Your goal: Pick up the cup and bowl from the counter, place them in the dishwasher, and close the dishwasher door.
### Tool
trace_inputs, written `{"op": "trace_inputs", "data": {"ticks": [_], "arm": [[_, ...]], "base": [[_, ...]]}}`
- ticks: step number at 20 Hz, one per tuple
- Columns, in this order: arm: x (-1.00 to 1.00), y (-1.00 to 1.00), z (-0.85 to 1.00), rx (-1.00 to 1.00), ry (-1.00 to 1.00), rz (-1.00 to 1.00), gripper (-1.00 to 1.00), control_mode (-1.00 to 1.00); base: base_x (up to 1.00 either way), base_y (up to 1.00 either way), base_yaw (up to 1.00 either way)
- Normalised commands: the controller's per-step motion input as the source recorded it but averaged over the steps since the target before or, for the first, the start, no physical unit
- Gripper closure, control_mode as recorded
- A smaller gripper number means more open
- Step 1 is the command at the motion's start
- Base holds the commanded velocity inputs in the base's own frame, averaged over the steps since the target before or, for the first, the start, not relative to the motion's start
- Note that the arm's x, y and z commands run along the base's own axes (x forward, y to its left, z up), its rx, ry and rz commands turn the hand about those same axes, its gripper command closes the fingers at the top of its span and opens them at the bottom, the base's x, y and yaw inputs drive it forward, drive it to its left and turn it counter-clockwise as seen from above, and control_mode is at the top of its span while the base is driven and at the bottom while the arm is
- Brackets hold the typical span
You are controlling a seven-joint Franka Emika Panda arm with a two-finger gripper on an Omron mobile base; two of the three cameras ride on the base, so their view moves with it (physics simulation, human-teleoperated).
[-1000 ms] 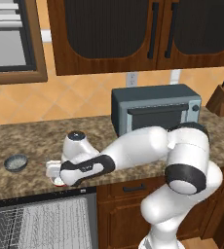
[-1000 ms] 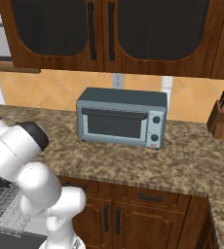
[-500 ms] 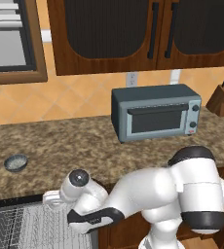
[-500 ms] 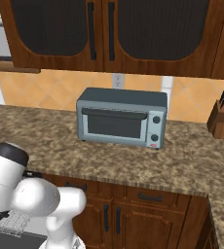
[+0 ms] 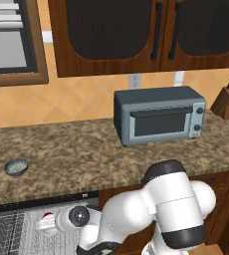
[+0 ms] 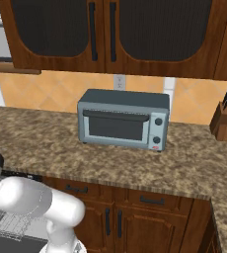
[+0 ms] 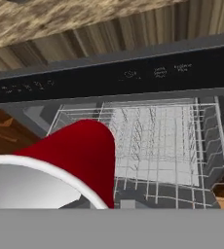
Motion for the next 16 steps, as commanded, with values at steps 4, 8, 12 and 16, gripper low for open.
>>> {"op": "trace_inputs", "data": {"ticks": [4, 8, 12, 16], "arm": [[0.0, 0.43, 0.04, -0.16, 0.38, 0.0, 1.0, -1.0], [0.0, 0.16, 0.0, -0.16, 0.25, 0.0, 1.0, -1.0], [0.0, 0.0, 0.0, -0.11, 0.07, 0.0, 1.0, -1.0], [0.0, 0.03, -0.32, -0.08, 0.13, 0.0, 1.0, -1.0]], "base": [[0.0, 0.0, 0.0], [0.0, 0.0, 0.0], [0.0, 0.0, 0.0], [0.0, 0.0, 0.0]]}}
